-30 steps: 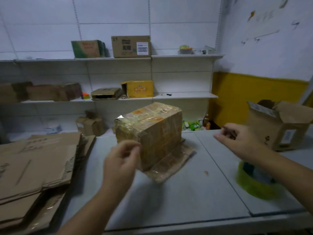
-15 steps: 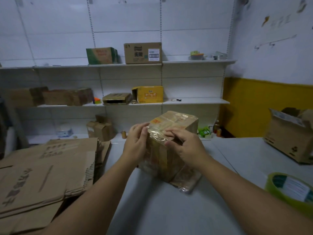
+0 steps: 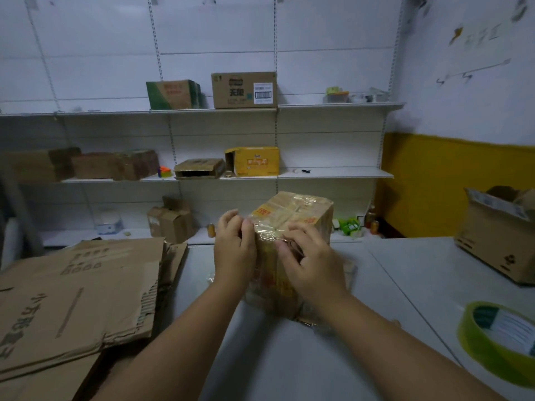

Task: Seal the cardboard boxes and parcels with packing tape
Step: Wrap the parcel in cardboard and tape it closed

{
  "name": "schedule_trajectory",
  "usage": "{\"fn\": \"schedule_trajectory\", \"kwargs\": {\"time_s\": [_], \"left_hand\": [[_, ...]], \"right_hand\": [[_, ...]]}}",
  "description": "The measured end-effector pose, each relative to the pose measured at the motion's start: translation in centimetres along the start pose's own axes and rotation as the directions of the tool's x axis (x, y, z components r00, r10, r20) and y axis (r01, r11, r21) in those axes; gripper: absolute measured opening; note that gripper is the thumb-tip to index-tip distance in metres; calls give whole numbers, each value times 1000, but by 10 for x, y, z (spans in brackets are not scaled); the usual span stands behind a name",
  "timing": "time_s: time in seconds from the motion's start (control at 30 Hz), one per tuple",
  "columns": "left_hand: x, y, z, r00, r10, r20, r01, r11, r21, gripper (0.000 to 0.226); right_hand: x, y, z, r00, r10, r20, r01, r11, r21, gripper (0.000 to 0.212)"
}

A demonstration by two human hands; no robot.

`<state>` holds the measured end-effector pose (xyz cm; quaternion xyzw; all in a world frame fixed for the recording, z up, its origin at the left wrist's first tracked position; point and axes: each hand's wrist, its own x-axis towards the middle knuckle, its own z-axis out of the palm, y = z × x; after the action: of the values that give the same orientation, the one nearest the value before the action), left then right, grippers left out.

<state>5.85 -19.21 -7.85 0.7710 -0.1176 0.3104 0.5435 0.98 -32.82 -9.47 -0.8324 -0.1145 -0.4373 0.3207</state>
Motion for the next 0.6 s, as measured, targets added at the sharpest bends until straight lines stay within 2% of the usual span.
{"fn": "schedule_trajectory", "kwargs": {"time_s": [0.1,0.2,0.27,0.33,0.4,0.47,0.53,0.6], "left_hand": [[-5,-3,-2,991,93,93,-99,993,64,29],[1,-10,-9,946,296,134,-324,890,321,44],[8,-8,-14,858,479,188,-513,777,365,41],[11,-6,-14,732,633,253,-680,653,335,41],[9,-7,-9,657,702,273,-749,569,340,45],[6,-7,-2,671,703,238,-731,573,370,41],[3,-3,3,730,657,188,-671,635,384,36],[0,0,4,768,615,179,-631,678,377,37]], "right_hand": [[-2,-5,7,991,25,-134,-19,999,50,36],[-4,0,7,986,-16,-169,17,1000,4,45],[-2,2,7,986,-53,-158,50,998,-24,52],[0,5,9,985,-68,-161,65,998,-25,51],[0,9,11,983,-83,-165,84,996,1,45],[-1,9,14,984,-72,-164,81,996,46,44],[0,7,14,987,-28,-159,40,996,76,50],[1,8,8,996,17,-87,-5,990,138,56]]}}
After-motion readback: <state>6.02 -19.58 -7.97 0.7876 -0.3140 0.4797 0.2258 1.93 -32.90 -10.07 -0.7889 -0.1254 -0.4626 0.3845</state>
